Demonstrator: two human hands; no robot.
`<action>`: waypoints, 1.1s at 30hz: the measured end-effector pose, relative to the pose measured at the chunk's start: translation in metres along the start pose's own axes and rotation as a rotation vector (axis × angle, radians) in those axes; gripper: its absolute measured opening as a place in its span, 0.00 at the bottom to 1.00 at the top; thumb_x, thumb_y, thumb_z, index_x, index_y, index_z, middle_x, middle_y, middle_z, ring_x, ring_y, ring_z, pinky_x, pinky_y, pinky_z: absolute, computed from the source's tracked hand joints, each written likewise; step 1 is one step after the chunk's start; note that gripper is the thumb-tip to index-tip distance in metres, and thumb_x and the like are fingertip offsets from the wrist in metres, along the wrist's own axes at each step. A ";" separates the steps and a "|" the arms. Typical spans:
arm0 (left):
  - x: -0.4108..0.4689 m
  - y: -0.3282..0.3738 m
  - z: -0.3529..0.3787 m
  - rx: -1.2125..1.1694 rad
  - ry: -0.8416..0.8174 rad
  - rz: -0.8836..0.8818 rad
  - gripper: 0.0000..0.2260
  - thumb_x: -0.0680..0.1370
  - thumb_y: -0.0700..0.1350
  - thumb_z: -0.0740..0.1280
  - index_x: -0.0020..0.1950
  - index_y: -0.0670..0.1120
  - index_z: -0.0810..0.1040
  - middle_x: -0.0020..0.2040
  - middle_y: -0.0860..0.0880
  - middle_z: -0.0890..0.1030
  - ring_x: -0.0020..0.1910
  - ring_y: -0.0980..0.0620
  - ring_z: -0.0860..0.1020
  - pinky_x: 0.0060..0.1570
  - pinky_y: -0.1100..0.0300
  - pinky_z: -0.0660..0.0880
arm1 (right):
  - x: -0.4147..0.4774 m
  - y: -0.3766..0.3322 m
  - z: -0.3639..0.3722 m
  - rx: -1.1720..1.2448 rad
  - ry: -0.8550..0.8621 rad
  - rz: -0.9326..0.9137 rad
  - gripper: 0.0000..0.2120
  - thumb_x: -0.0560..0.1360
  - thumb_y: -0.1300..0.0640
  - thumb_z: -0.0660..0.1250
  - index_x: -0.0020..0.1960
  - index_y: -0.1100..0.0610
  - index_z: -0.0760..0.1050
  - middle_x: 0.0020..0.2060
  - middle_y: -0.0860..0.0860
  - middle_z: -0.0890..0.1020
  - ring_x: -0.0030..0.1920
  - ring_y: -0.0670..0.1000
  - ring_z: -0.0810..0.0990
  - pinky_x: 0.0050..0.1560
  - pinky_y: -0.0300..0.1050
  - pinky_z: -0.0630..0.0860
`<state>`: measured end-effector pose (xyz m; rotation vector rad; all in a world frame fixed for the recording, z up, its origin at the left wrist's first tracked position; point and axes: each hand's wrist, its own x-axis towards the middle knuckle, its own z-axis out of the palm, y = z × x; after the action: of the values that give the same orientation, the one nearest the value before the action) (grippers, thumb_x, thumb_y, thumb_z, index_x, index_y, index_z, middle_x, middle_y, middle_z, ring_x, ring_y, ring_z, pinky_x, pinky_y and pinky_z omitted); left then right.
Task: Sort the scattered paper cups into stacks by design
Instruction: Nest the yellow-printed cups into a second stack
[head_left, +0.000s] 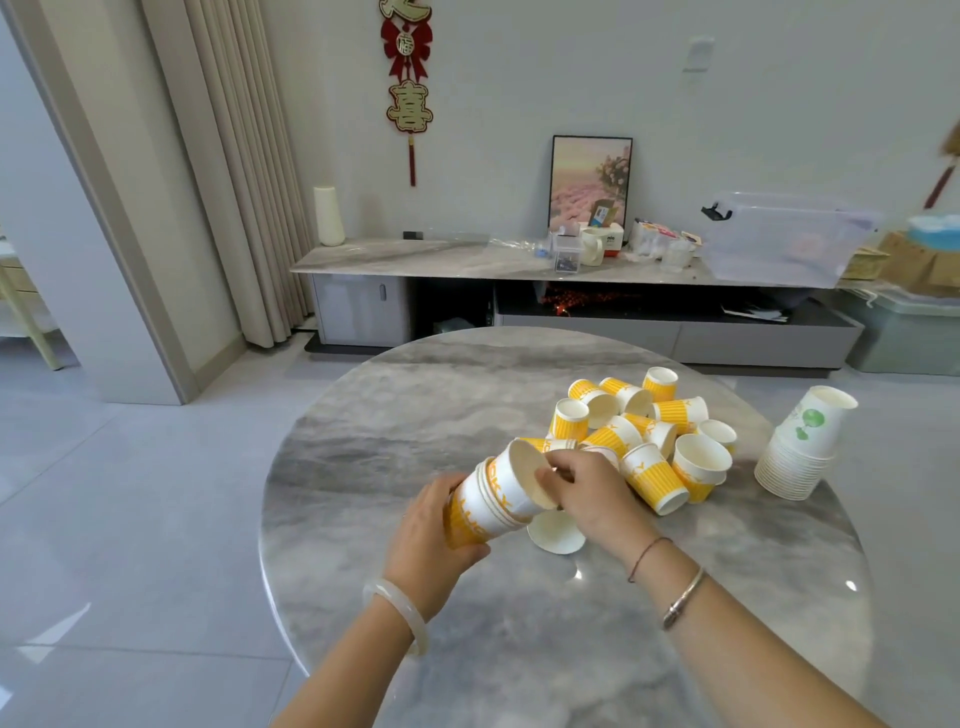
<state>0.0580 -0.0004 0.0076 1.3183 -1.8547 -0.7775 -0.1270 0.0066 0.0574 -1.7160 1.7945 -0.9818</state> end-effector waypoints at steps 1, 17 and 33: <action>-0.001 0.001 0.002 0.011 -0.017 0.022 0.28 0.62 0.43 0.76 0.59 0.54 0.71 0.54 0.55 0.77 0.52 0.54 0.74 0.50 0.61 0.71 | 0.000 0.001 0.005 -0.041 -0.009 0.003 0.10 0.75 0.60 0.64 0.36 0.57 0.77 0.27 0.51 0.72 0.35 0.52 0.70 0.37 0.45 0.65; -0.004 -0.011 0.010 0.046 -0.018 -0.052 0.27 0.63 0.43 0.76 0.59 0.52 0.71 0.51 0.54 0.76 0.48 0.53 0.74 0.45 0.63 0.68 | -0.004 0.087 0.022 -0.606 0.009 0.138 0.24 0.71 0.49 0.66 0.66 0.52 0.69 0.55 0.53 0.75 0.58 0.57 0.75 0.54 0.49 0.74; -0.001 -0.011 0.016 0.059 -0.023 -0.061 0.28 0.63 0.44 0.77 0.60 0.53 0.71 0.50 0.56 0.76 0.48 0.55 0.74 0.40 0.73 0.65 | -0.005 0.062 -0.025 0.282 0.347 0.153 0.06 0.76 0.65 0.63 0.46 0.63 0.79 0.27 0.55 0.79 0.26 0.49 0.76 0.26 0.38 0.74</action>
<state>0.0512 -0.0015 -0.0105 1.4144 -1.8757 -0.7784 -0.1855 0.0133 0.0250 -1.2766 1.8526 -1.4552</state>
